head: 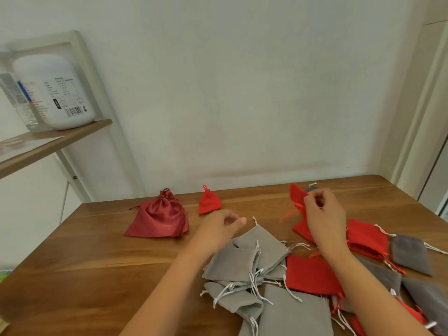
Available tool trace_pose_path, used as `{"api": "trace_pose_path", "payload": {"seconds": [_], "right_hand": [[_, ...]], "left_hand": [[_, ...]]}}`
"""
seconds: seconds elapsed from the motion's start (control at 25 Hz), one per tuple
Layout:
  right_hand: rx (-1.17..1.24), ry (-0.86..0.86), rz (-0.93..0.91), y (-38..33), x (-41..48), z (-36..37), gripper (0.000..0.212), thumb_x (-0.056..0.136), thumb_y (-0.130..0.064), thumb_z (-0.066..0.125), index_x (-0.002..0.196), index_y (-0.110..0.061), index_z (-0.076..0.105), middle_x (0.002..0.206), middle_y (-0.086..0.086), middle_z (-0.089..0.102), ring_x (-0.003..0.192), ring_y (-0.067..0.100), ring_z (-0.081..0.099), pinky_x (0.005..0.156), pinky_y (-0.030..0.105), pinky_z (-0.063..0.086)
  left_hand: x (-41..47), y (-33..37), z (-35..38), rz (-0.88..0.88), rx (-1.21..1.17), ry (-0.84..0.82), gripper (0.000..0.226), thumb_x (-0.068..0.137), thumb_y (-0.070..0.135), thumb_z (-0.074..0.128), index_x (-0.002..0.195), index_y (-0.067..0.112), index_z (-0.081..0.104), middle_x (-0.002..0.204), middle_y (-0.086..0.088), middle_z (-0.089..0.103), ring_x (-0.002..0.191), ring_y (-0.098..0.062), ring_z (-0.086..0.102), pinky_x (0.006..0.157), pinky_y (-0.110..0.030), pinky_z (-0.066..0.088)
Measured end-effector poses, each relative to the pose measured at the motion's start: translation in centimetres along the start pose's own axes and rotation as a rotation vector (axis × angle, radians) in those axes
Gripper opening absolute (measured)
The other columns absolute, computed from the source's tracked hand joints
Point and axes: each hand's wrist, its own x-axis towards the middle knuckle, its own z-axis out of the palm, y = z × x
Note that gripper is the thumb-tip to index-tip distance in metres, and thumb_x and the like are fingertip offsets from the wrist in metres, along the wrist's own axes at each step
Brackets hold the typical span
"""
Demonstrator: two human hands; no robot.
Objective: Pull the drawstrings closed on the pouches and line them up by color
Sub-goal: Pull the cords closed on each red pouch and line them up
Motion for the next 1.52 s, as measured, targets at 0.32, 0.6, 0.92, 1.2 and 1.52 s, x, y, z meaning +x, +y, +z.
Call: {"api": "trace_pose_path", "payload": {"seconds": [0.32,0.6,0.92,1.2,1.52], "right_hand": [[0.701,-0.632,0.382,-2.2,-1.9,1.4,0.011,0.092,-0.004,0.049,0.086,-0.005,0.058,0.065,0.002,0.058,0.057,0.011,0.053,0.051,0.020,0.048],[0.437,-0.846,0.328,-1.7,-2.2,1.2,0.018,0.084,-0.019,0.064,0.096,-0.008,0.073,0.085,0.008,0.074,0.074,0.015,0.069,0.066,0.021,0.054],[0.358,-0.640,0.222,-0.6,-2.0,1.6,0.013,0.089,-0.012,0.062,0.093,-0.011,0.075,0.063,0.000,0.064,0.055,0.007,0.054,0.060,0.024,0.045],[0.009,-0.665,0.000,-0.5,-0.8,0.3,0.024,0.086,-0.008,0.067,0.091,-0.030,0.073,0.073,-0.006,0.072,0.066,0.001,0.061,0.069,0.016,0.049],[-0.300,-0.542,-0.206,0.0,-0.3,-0.1,0.008,0.084,-0.015,0.070,0.090,-0.014,0.076,0.061,-0.017,0.059,0.056,-0.005,0.056,0.057,0.005,0.040]], "left_hand": [[-2.0,2.7,1.0,0.018,-0.743,0.004,0.035,0.078,0.045,0.072,0.101,0.018,0.068,0.088,0.007,0.071,0.078,-0.009,0.064,0.070,-0.026,0.051],[-1.9,1.3,0.3,0.012,-0.797,0.236,0.023,0.084,0.014,0.068,0.094,-0.005,0.062,0.084,-0.013,0.064,0.078,-0.021,0.064,0.069,-0.041,0.056],[-2.2,0.2,0.8,-0.014,-0.648,-0.130,0.008,0.088,0.015,0.064,0.095,0.011,0.067,0.076,0.001,0.071,0.060,-0.007,0.063,0.058,-0.019,0.051],[-1.9,-0.7,-0.4,-0.027,-0.641,0.039,0.016,0.090,0.010,0.062,0.088,-0.003,0.072,0.066,0.002,0.069,0.053,-0.004,0.053,0.053,-0.015,0.044],[-1.8,-1.5,-1.1,-0.049,-0.599,0.117,0.014,0.088,0.001,0.061,0.096,0.007,0.071,0.076,-0.005,0.074,0.062,-0.009,0.067,0.058,-0.017,0.053]]}}
